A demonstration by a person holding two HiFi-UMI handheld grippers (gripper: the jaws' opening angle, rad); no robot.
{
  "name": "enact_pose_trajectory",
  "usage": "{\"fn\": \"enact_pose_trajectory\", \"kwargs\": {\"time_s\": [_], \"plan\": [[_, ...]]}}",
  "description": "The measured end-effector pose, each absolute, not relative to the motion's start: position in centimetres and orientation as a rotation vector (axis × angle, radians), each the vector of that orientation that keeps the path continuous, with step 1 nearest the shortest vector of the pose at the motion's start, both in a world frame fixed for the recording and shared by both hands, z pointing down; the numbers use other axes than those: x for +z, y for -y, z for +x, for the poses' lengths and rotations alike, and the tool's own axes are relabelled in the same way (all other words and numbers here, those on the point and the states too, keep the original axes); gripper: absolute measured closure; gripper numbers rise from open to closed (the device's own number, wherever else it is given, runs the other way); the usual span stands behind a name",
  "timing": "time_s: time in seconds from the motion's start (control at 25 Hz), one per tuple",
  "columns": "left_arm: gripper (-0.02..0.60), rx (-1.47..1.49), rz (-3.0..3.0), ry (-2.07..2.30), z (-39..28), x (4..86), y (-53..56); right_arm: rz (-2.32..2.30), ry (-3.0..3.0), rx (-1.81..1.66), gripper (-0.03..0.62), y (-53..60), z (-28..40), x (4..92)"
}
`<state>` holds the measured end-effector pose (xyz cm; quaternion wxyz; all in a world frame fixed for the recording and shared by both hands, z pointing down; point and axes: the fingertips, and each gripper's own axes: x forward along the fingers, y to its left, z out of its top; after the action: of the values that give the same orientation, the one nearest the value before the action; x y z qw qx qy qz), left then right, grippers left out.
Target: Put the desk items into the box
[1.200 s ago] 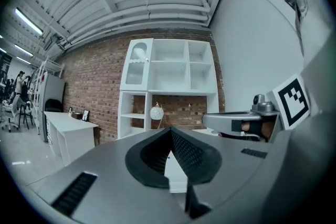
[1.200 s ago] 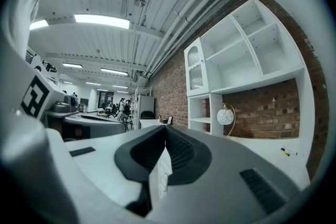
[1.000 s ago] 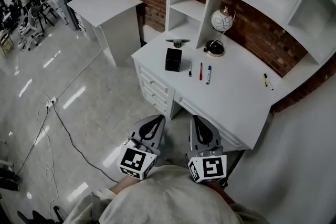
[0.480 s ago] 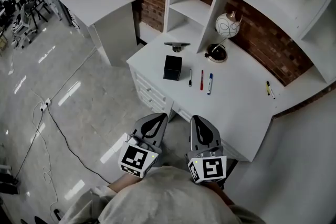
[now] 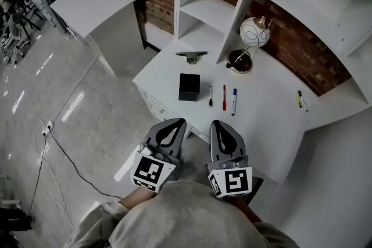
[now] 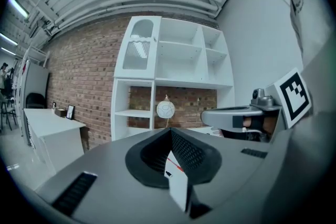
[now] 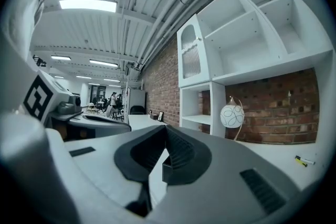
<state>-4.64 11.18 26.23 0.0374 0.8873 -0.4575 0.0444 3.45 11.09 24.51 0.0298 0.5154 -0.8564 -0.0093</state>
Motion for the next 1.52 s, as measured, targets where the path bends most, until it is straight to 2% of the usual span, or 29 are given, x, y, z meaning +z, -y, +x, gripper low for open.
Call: {"fn": "enact_pose_trajectory", "kwargs": {"time_s": [0.64,1.52], "plan": [[0.578,0.119,2.841,1.2,-5.9,27.2,-1.2,1.78,2.505,-0.009,0.577,-2.7,2.0,25.8],[0.578,0.202,2.925,1.113,-5.6,31.7,3.0,1.681,2.422,-0.02,0.577,2.5,-0.1,30.1]]}}
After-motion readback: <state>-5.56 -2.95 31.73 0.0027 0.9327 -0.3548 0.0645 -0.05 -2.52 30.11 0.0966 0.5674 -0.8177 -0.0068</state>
